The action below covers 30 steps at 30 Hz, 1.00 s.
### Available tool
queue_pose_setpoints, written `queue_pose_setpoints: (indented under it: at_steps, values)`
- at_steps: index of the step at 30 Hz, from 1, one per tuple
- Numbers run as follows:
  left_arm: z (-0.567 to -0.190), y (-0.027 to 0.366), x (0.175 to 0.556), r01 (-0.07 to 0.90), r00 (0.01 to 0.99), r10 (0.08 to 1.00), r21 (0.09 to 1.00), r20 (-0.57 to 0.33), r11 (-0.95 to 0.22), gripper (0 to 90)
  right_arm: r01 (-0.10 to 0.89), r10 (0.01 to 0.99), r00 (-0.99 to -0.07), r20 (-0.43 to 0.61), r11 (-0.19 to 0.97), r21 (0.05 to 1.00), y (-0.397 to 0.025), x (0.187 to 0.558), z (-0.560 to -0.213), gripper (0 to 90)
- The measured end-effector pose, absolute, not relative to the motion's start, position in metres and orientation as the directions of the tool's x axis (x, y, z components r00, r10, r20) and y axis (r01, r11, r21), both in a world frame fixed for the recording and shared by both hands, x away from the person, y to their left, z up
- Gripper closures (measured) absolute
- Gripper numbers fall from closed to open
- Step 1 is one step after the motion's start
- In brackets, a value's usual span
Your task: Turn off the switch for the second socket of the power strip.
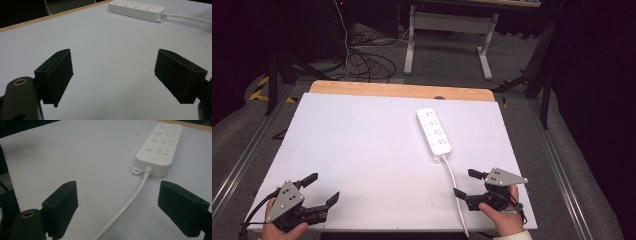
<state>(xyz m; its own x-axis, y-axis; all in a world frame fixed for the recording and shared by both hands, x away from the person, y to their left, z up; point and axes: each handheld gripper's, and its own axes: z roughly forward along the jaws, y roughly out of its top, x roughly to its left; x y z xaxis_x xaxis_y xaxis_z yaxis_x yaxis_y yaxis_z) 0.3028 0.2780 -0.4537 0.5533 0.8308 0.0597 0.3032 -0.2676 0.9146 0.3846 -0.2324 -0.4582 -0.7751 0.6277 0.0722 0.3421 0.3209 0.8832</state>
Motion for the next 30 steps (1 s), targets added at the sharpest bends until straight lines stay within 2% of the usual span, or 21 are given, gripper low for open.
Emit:
queue_pose_setpoints:
  at_steps: [3,14,20,25,30]
  values:
    - [-0.454,0.278,0.303,0.304,0.555,0.829,0.914,0.059,-0.268,15.7,0.342,0.639,-0.767,0.055,0.335,0.878,-0.236,0.382,-0.464,17.0]
    - [-0.455,0.28,0.302,0.315,0.564,0.824,0.907,0.057,-0.279,14.6,0.381,0.647,-0.757,0.094,0.32,0.867,-0.25,0.375,-0.487,17.3]
    - [-0.455,0.279,0.304,0.323,0.56,0.826,0.903,0.06,-0.285,14.3,0.344,0.664,-0.747,0.047,0.324,0.881,-0.253,0.375,-0.482,18.6]
    - [-0.456,0.277,0.305,0.322,0.553,0.83,0.901,0.07,-0.291,14.3,0.331,0.668,-0.744,-0.001,0.37,0.868,-0.253,0.375,-0.484,18.5]
    - [-0.455,0.277,0.304,0.307,0.55,0.831,0.908,0.076,-0.286,14.7,0.341,0.675,-0.738,0.023,0.344,0.875,-0.255,0.374,-0.481,20.7]
